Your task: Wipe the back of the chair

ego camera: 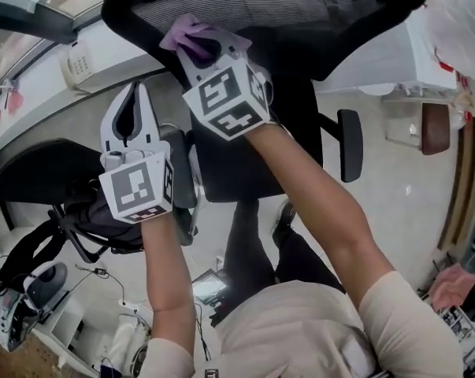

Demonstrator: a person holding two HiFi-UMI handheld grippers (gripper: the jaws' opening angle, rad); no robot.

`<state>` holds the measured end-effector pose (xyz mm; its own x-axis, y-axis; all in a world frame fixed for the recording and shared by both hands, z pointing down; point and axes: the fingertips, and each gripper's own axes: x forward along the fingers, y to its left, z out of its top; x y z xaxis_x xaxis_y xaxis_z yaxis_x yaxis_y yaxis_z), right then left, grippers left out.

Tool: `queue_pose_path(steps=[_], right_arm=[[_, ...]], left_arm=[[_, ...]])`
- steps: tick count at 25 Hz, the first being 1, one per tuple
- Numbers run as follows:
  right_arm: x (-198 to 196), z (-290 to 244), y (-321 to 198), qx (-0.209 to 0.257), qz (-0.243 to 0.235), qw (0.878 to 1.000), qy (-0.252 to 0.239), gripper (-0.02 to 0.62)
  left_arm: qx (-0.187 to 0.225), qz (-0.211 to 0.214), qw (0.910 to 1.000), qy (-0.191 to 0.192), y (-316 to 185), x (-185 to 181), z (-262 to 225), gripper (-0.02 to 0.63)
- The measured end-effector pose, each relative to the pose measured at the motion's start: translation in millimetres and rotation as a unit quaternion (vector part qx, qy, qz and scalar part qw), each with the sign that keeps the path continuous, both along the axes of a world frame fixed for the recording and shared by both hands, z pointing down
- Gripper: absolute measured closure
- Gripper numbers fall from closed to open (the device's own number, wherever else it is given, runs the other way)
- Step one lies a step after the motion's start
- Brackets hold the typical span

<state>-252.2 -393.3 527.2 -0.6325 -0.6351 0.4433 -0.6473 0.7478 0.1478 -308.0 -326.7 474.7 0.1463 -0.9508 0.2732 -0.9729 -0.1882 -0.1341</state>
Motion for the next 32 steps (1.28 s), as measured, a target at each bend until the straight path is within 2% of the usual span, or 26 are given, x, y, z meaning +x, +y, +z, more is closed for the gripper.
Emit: queue_pose_path(steps=[2, 5, 8, 11, 15, 20, 22, 26, 29, 32], right_arm=[[-22.8, 1.8, 5.3, 0.001, -0.017, 1.000, -0.001, 0.558], [-36.2, 5.1, 5.7, 0.006, -0.023, 1.000, 0.001, 0.558], [-32.2, 5.7, 7.2, 0.015, -0.024, 1.000, 0.007, 0.558], [-11.4, 6.7, 4.0, 0.018, -0.011, 1.000, 0.008, 0.558], [55.5, 13.1, -11.5, 0.016, 0.047, 0.999, 0.007, 0.558], [182.6, 17.5, -32.4, 0.016, 0.137, 0.990, 0.014, 0.558], [239.1, 16.5, -35.2, 0.016, 0.184, 0.983, 0.019, 0.558], [348.3, 16.7, -34.4, 0.006, 0.293, 0.956, 0.019, 0.558], [384.2, 17.7, -31.0, 0.000, 0.321, 0.947, 0.027, 0.558], [381.9, 17.9, -28.8, -0.002, 0.316, 0.948, 0.025, 0.558]], left_arm=[[-0.001, -0.007, 1.0000, 0.001, 4.0, -14.2, 3.7, 0.597], [-0.002, -0.011, 0.9999, 0.002, 3.6, -28.1, 9.0, 0.597], [-0.003, -0.008, 0.9999, 0.006, 0.2, -27.1, 12.1, 0.597], [-0.003, 0.004, 0.9999, 0.010, -7.8, -9.7, 14.0, 0.597], [-0.003, 0.048, 0.9988, 0.012, -27.3, 38.4, 16.3, 0.597], [-0.004, 0.103, 0.9945, 0.015, -47.7, 119.1, 19.9, 0.597], [-0.003, 0.123, 0.9923, 0.017, -51.9, 151.8, 19.6, 0.597], [-0.003, 0.156, 0.9876, 0.021, -55.2, 203.2, 20.1, 0.598], [-0.006, 0.168, 0.9856, 0.020, -54.5, 222.5, 23.7, 0.598], [-0.010, 0.168, 0.9855, 0.019, -52.6, 225.3, 27.1, 0.598]])
